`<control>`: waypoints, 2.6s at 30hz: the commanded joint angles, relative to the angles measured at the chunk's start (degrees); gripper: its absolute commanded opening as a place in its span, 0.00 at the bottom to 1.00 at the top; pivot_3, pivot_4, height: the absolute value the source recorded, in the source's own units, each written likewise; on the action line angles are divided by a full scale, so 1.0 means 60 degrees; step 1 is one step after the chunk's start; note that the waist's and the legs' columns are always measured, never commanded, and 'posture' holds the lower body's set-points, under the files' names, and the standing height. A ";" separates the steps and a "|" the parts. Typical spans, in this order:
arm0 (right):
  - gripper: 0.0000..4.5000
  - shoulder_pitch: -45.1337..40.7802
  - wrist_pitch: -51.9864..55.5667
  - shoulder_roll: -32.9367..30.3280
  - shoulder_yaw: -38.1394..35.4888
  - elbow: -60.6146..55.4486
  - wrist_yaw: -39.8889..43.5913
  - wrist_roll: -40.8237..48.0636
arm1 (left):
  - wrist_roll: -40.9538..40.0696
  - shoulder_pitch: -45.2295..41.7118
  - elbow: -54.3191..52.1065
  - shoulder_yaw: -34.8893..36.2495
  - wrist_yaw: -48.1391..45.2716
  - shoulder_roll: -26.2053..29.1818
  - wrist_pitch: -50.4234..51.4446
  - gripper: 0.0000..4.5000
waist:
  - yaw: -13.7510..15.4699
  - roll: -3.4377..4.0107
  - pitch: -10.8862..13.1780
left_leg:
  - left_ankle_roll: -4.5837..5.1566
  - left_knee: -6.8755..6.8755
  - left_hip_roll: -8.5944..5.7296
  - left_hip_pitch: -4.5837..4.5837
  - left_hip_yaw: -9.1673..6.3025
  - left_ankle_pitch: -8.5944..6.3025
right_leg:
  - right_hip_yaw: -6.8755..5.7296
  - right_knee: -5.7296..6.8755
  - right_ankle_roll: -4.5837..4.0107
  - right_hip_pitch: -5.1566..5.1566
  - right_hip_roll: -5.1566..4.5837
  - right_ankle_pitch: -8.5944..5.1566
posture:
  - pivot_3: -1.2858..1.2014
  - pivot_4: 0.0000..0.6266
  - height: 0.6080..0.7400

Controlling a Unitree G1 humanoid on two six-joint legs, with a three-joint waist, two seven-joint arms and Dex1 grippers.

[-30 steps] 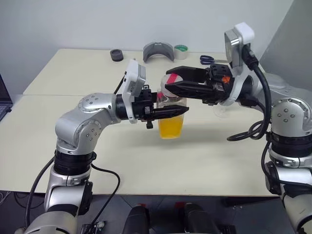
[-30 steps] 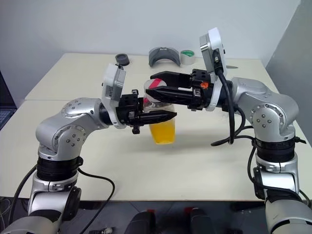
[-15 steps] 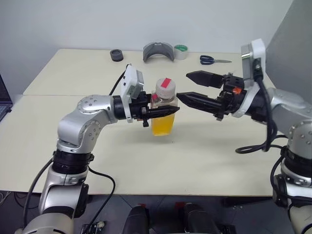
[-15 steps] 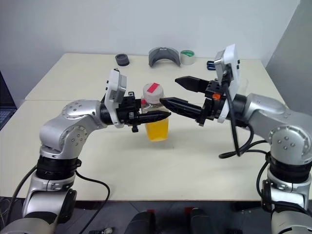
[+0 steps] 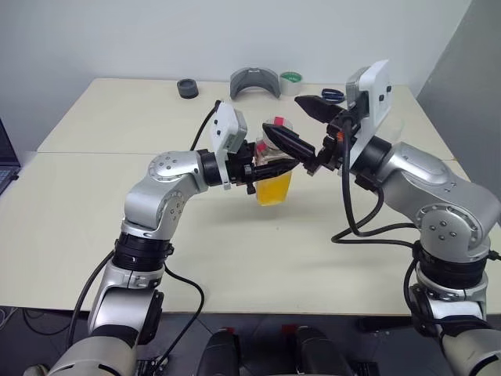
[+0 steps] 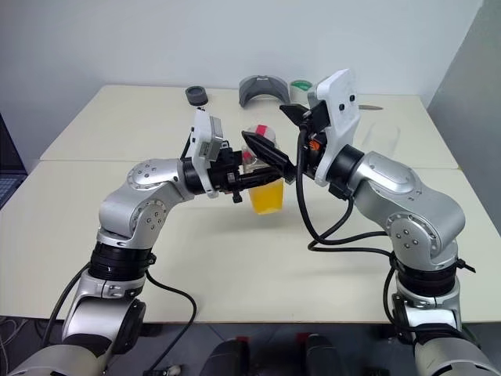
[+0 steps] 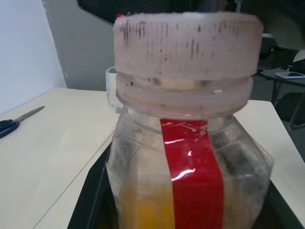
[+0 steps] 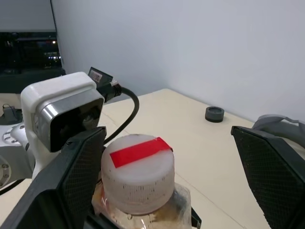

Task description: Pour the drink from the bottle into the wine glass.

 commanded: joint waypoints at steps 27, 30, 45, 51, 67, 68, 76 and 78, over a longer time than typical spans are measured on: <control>0.99 0.0187 0.0094 -0.1519 -0.0983 0.0074 0.1042 0.0079 | -0.0448 -0.0177 -0.0641 0.0449 0.0314 -0.0134 0.0480 0.39 | 0.0002 0.0000 0.0000 | 0.0000 0.0000 0.0000 -0.0001 -0.0002 0.0000 | 0.0000 0.0000 0.0000 0.0000 0.0000 0.0000 | 0.52 0.24 1.00; 0.99 0.0162 0.0109 -0.1576 -0.0981 0.0112 0.1087 0.0109 | -0.0450 -0.0148 -0.0678 0.0449 0.0360 -0.0147 0.0479 0.39 | 0.0004 0.0000 0.0000 | 0.0000 0.0000 -0.0001 -0.0001 0.0000 0.0000 | 0.0000 -0.0001 0.0000 0.0000 -0.0001 0.0000 | 0.52 0.24 1.00; 0.99 0.0245 0.0182 -0.1595 -0.0955 -0.0009 0.1277 0.0286 | -0.0428 -0.0137 -0.0754 0.0454 0.0449 -0.0154 0.0490 0.39 | 0.0002 0.0000 0.0000 | 0.0000 0.0000 0.0000 -0.0001 -0.0001 0.0000 | 0.0000 -0.0001 0.0000 0.0000 0.0000 0.0000 | 0.52 0.24 1.00; 0.99 0.0375 0.0325 -0.1639 -0.1017 -0.0169 0.1453 0.0469 | -0.0423 -0.0119 -0.0741 0.0469 0.0446 -0.0143 0.0476 0.39 | 0.0002 0.0000 0.0000 | 0.0000 0.0000 0.0000 -0.0001 0.0000 0.0000 | 0.0001 0.0000 0.0000 0.0000 0.0000 0.0000 | 0.52 0.24 1.00; 0.99 0.0259 0.0319 -0.1488 -0.0995 -0.0093 0.1422 0.0743 | -0.0433 -0.0078 -0.0779 0.0478 0.0502 -0.0173 0.0474 0.39 | 0.0003 0.0000 0.0000 | 0.0000 0.0001 0.0000 -0.0001 -0.0002 0.0000 | 0.0000 0.0000 0.0000 0.0001 0.0000 0.0000 | 0.52 0.24 1.00; 0.99 0.0250 0.0298 -0.1467 -0.0966 -0.0077 0.1423 0.0722 | -0.0432 -0.0077 -0.0778 0.0477 0.0502 -0.0175 0.0470 0.39 | 0.0003 0.0000 0.0000 | 0.0000 0.0001 0.0000 -0.0001 -0.0001 0.0000 | 0.0000 0.0000 0.0000 0.0001 0.0000 0.0000 | 0.52 0.24 1.00; 0.99 0.0062 0.0177 -0.1151 -0.0797 0.0096 0.1456 0.0609 | -0.0441 -0.0040 -0.0842 0.0488 0.0523 -0.0168 0.0491 0.39 | 0.0003 0.0000 0.0000 | 0.0000 0.0000 0.0000 -0.0001 -0.0001 0.0000 | 0.0000 0.0000 0.0000 0.0000 0.0000 0.0000 | 0.52 0.24 1.00; 0.99 0.0038 0.0159 -0.1107 -0.0773 0.0114 0.1489 0.0578 | -0.0445 -0.0011 -0.0877 0.0489 0.0534 -0.0165 0.0496 0.39 | 0.0003 0.0000 0.0000 | 0.0000 0.0001 0.0000 -0.0001 -0.0002 0.0000 | 0.0000 0.0000 0.0000 0.0000 0.0000 0.0000 | 0.52 0.24 1.00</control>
